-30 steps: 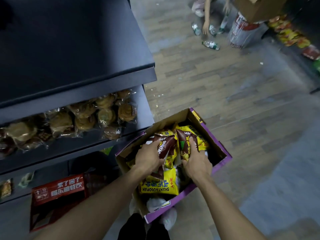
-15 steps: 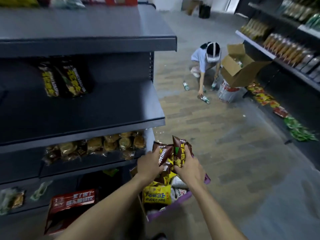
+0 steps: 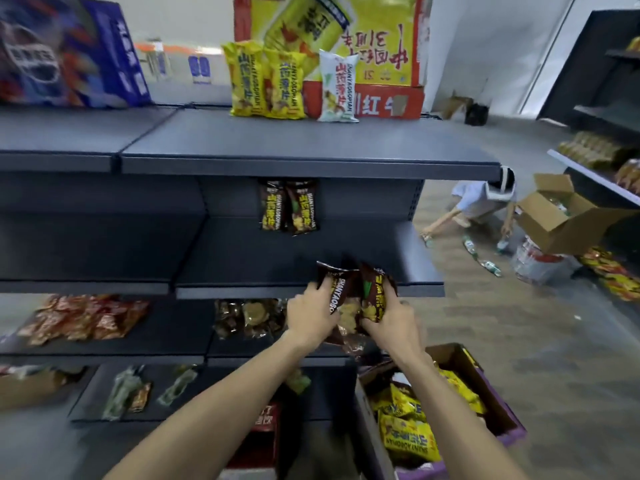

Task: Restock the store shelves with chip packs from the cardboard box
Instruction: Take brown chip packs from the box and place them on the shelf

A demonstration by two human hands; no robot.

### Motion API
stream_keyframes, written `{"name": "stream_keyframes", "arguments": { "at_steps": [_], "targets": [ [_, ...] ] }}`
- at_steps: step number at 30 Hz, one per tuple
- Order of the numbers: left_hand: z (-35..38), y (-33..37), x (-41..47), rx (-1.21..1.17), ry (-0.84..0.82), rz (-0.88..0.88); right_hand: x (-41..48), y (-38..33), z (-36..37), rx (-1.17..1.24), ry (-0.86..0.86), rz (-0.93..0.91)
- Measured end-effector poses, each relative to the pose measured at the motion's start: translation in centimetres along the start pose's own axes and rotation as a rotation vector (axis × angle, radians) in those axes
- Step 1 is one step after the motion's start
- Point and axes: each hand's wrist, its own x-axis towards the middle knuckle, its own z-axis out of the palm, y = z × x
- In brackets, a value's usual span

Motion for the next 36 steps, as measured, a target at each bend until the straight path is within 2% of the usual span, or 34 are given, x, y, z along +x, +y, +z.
{"name": "stream_keyframes", "arguments": {
  "at_steps": [7,11,16,20,24,30,36],
  "targets": [
    [-5.5,-8.5,0.2,-0.055,0.149,-0.085,-0.9,-9.4,1.3,-0.038,0.025,-0.112],
    [-6.7,-10.5,1.5,-0.145,0.197,-0.122,0.3,-12.5,1.7,-0.056,0.035,-0.160],
    [-6.8,-11.6,5.4,-0.072,0.184,-0.111,4.4,-13.9,2.8,-0.084,0.015,-0.188],
    [-5.6,-12.0,9.4,-0.030,0.140,-0.136,9.2,-13.8,3.9,-0.109,-0.053,-0.179],
    [-3.2,-12.7,13.6,-0.022,0.115,-0.183,14.2,-13.8,6.4,-0.022,-0.080,-0.155],
    [1.7,-14.8,19.4,0.004,0.220,-0.187,20.8,-14.3,10.9,0.021,-0.004,-0.219],
    [4.2,-16.4,24.1,0.057,0.294,-0.221,25.7,-15.3,14.5,0.017,0.147,-0.330]
  ]
}}
